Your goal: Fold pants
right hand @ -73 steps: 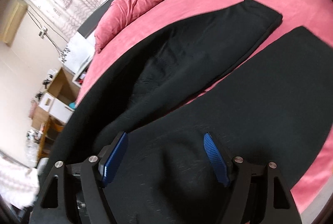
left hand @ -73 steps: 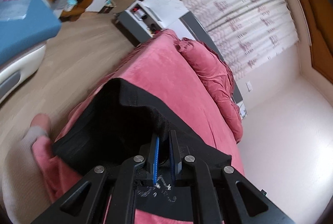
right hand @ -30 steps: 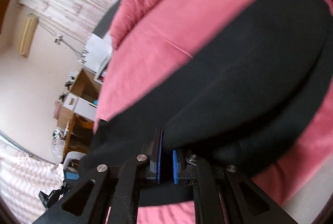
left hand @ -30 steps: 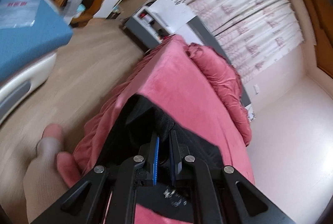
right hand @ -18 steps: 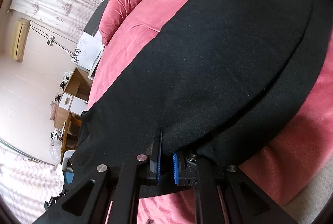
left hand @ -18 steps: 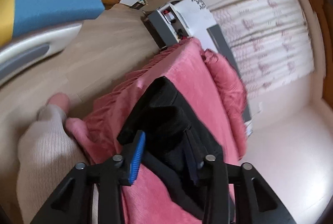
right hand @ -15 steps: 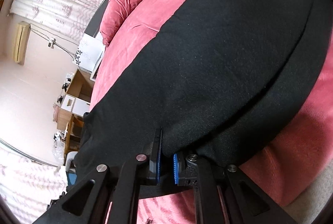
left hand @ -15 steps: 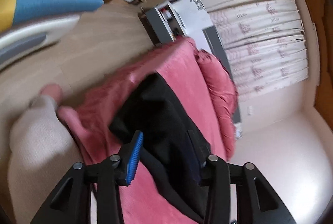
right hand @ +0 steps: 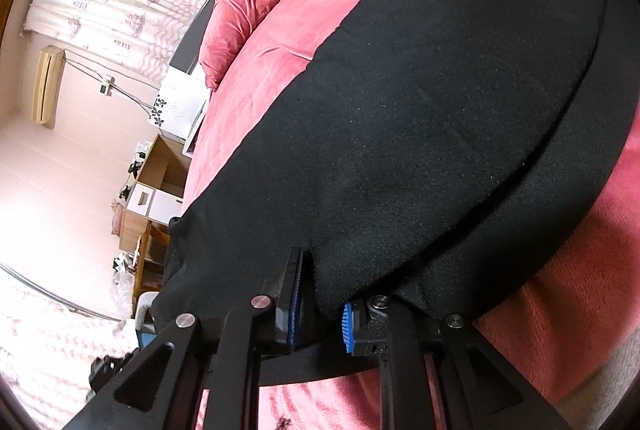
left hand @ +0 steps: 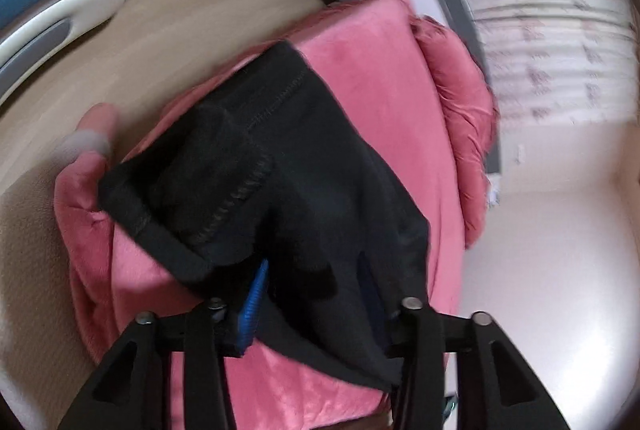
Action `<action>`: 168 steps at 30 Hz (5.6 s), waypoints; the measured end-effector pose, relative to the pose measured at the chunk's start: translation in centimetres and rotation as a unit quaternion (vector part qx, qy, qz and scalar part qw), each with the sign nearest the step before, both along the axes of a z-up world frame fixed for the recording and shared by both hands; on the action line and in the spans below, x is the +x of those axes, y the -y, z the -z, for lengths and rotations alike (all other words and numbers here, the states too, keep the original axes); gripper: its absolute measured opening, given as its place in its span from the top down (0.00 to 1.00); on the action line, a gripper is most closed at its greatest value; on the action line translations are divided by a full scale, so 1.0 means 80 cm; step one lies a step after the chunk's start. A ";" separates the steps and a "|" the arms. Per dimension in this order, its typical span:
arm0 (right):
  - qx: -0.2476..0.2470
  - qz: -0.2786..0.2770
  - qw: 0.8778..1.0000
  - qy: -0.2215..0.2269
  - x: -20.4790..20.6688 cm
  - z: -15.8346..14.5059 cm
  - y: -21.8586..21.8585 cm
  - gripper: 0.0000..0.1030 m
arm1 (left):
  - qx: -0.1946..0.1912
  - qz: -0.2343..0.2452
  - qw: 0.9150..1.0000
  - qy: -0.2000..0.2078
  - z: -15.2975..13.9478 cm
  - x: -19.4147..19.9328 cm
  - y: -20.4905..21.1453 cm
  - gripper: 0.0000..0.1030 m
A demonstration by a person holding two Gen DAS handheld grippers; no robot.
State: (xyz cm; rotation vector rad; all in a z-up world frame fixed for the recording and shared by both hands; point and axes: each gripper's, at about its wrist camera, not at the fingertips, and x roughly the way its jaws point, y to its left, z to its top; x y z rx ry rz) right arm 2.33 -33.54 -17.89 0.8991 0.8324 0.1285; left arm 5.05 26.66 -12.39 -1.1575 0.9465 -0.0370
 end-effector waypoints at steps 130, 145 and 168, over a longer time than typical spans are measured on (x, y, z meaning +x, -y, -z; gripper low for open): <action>-0.262 0.189 0.946 0.012 -0.026 -0.115 0.142 0.49 | 0.347 0.278 0.889 0.109 -0.033 0.025 0.257 0.67; -0.123 -0.308 0.942 0.049 0.238 -0.107 -0.258 0.49 | 0.323 0.245 0.904 0.137 -0.003 0.013 0.214 0.67; -0.217 -0.318 0.921 0.059 0.301 -0.071 -0.315 0.86 | 0.309 0.248 0.904 0.164 0.014 0.003 0.205 0.67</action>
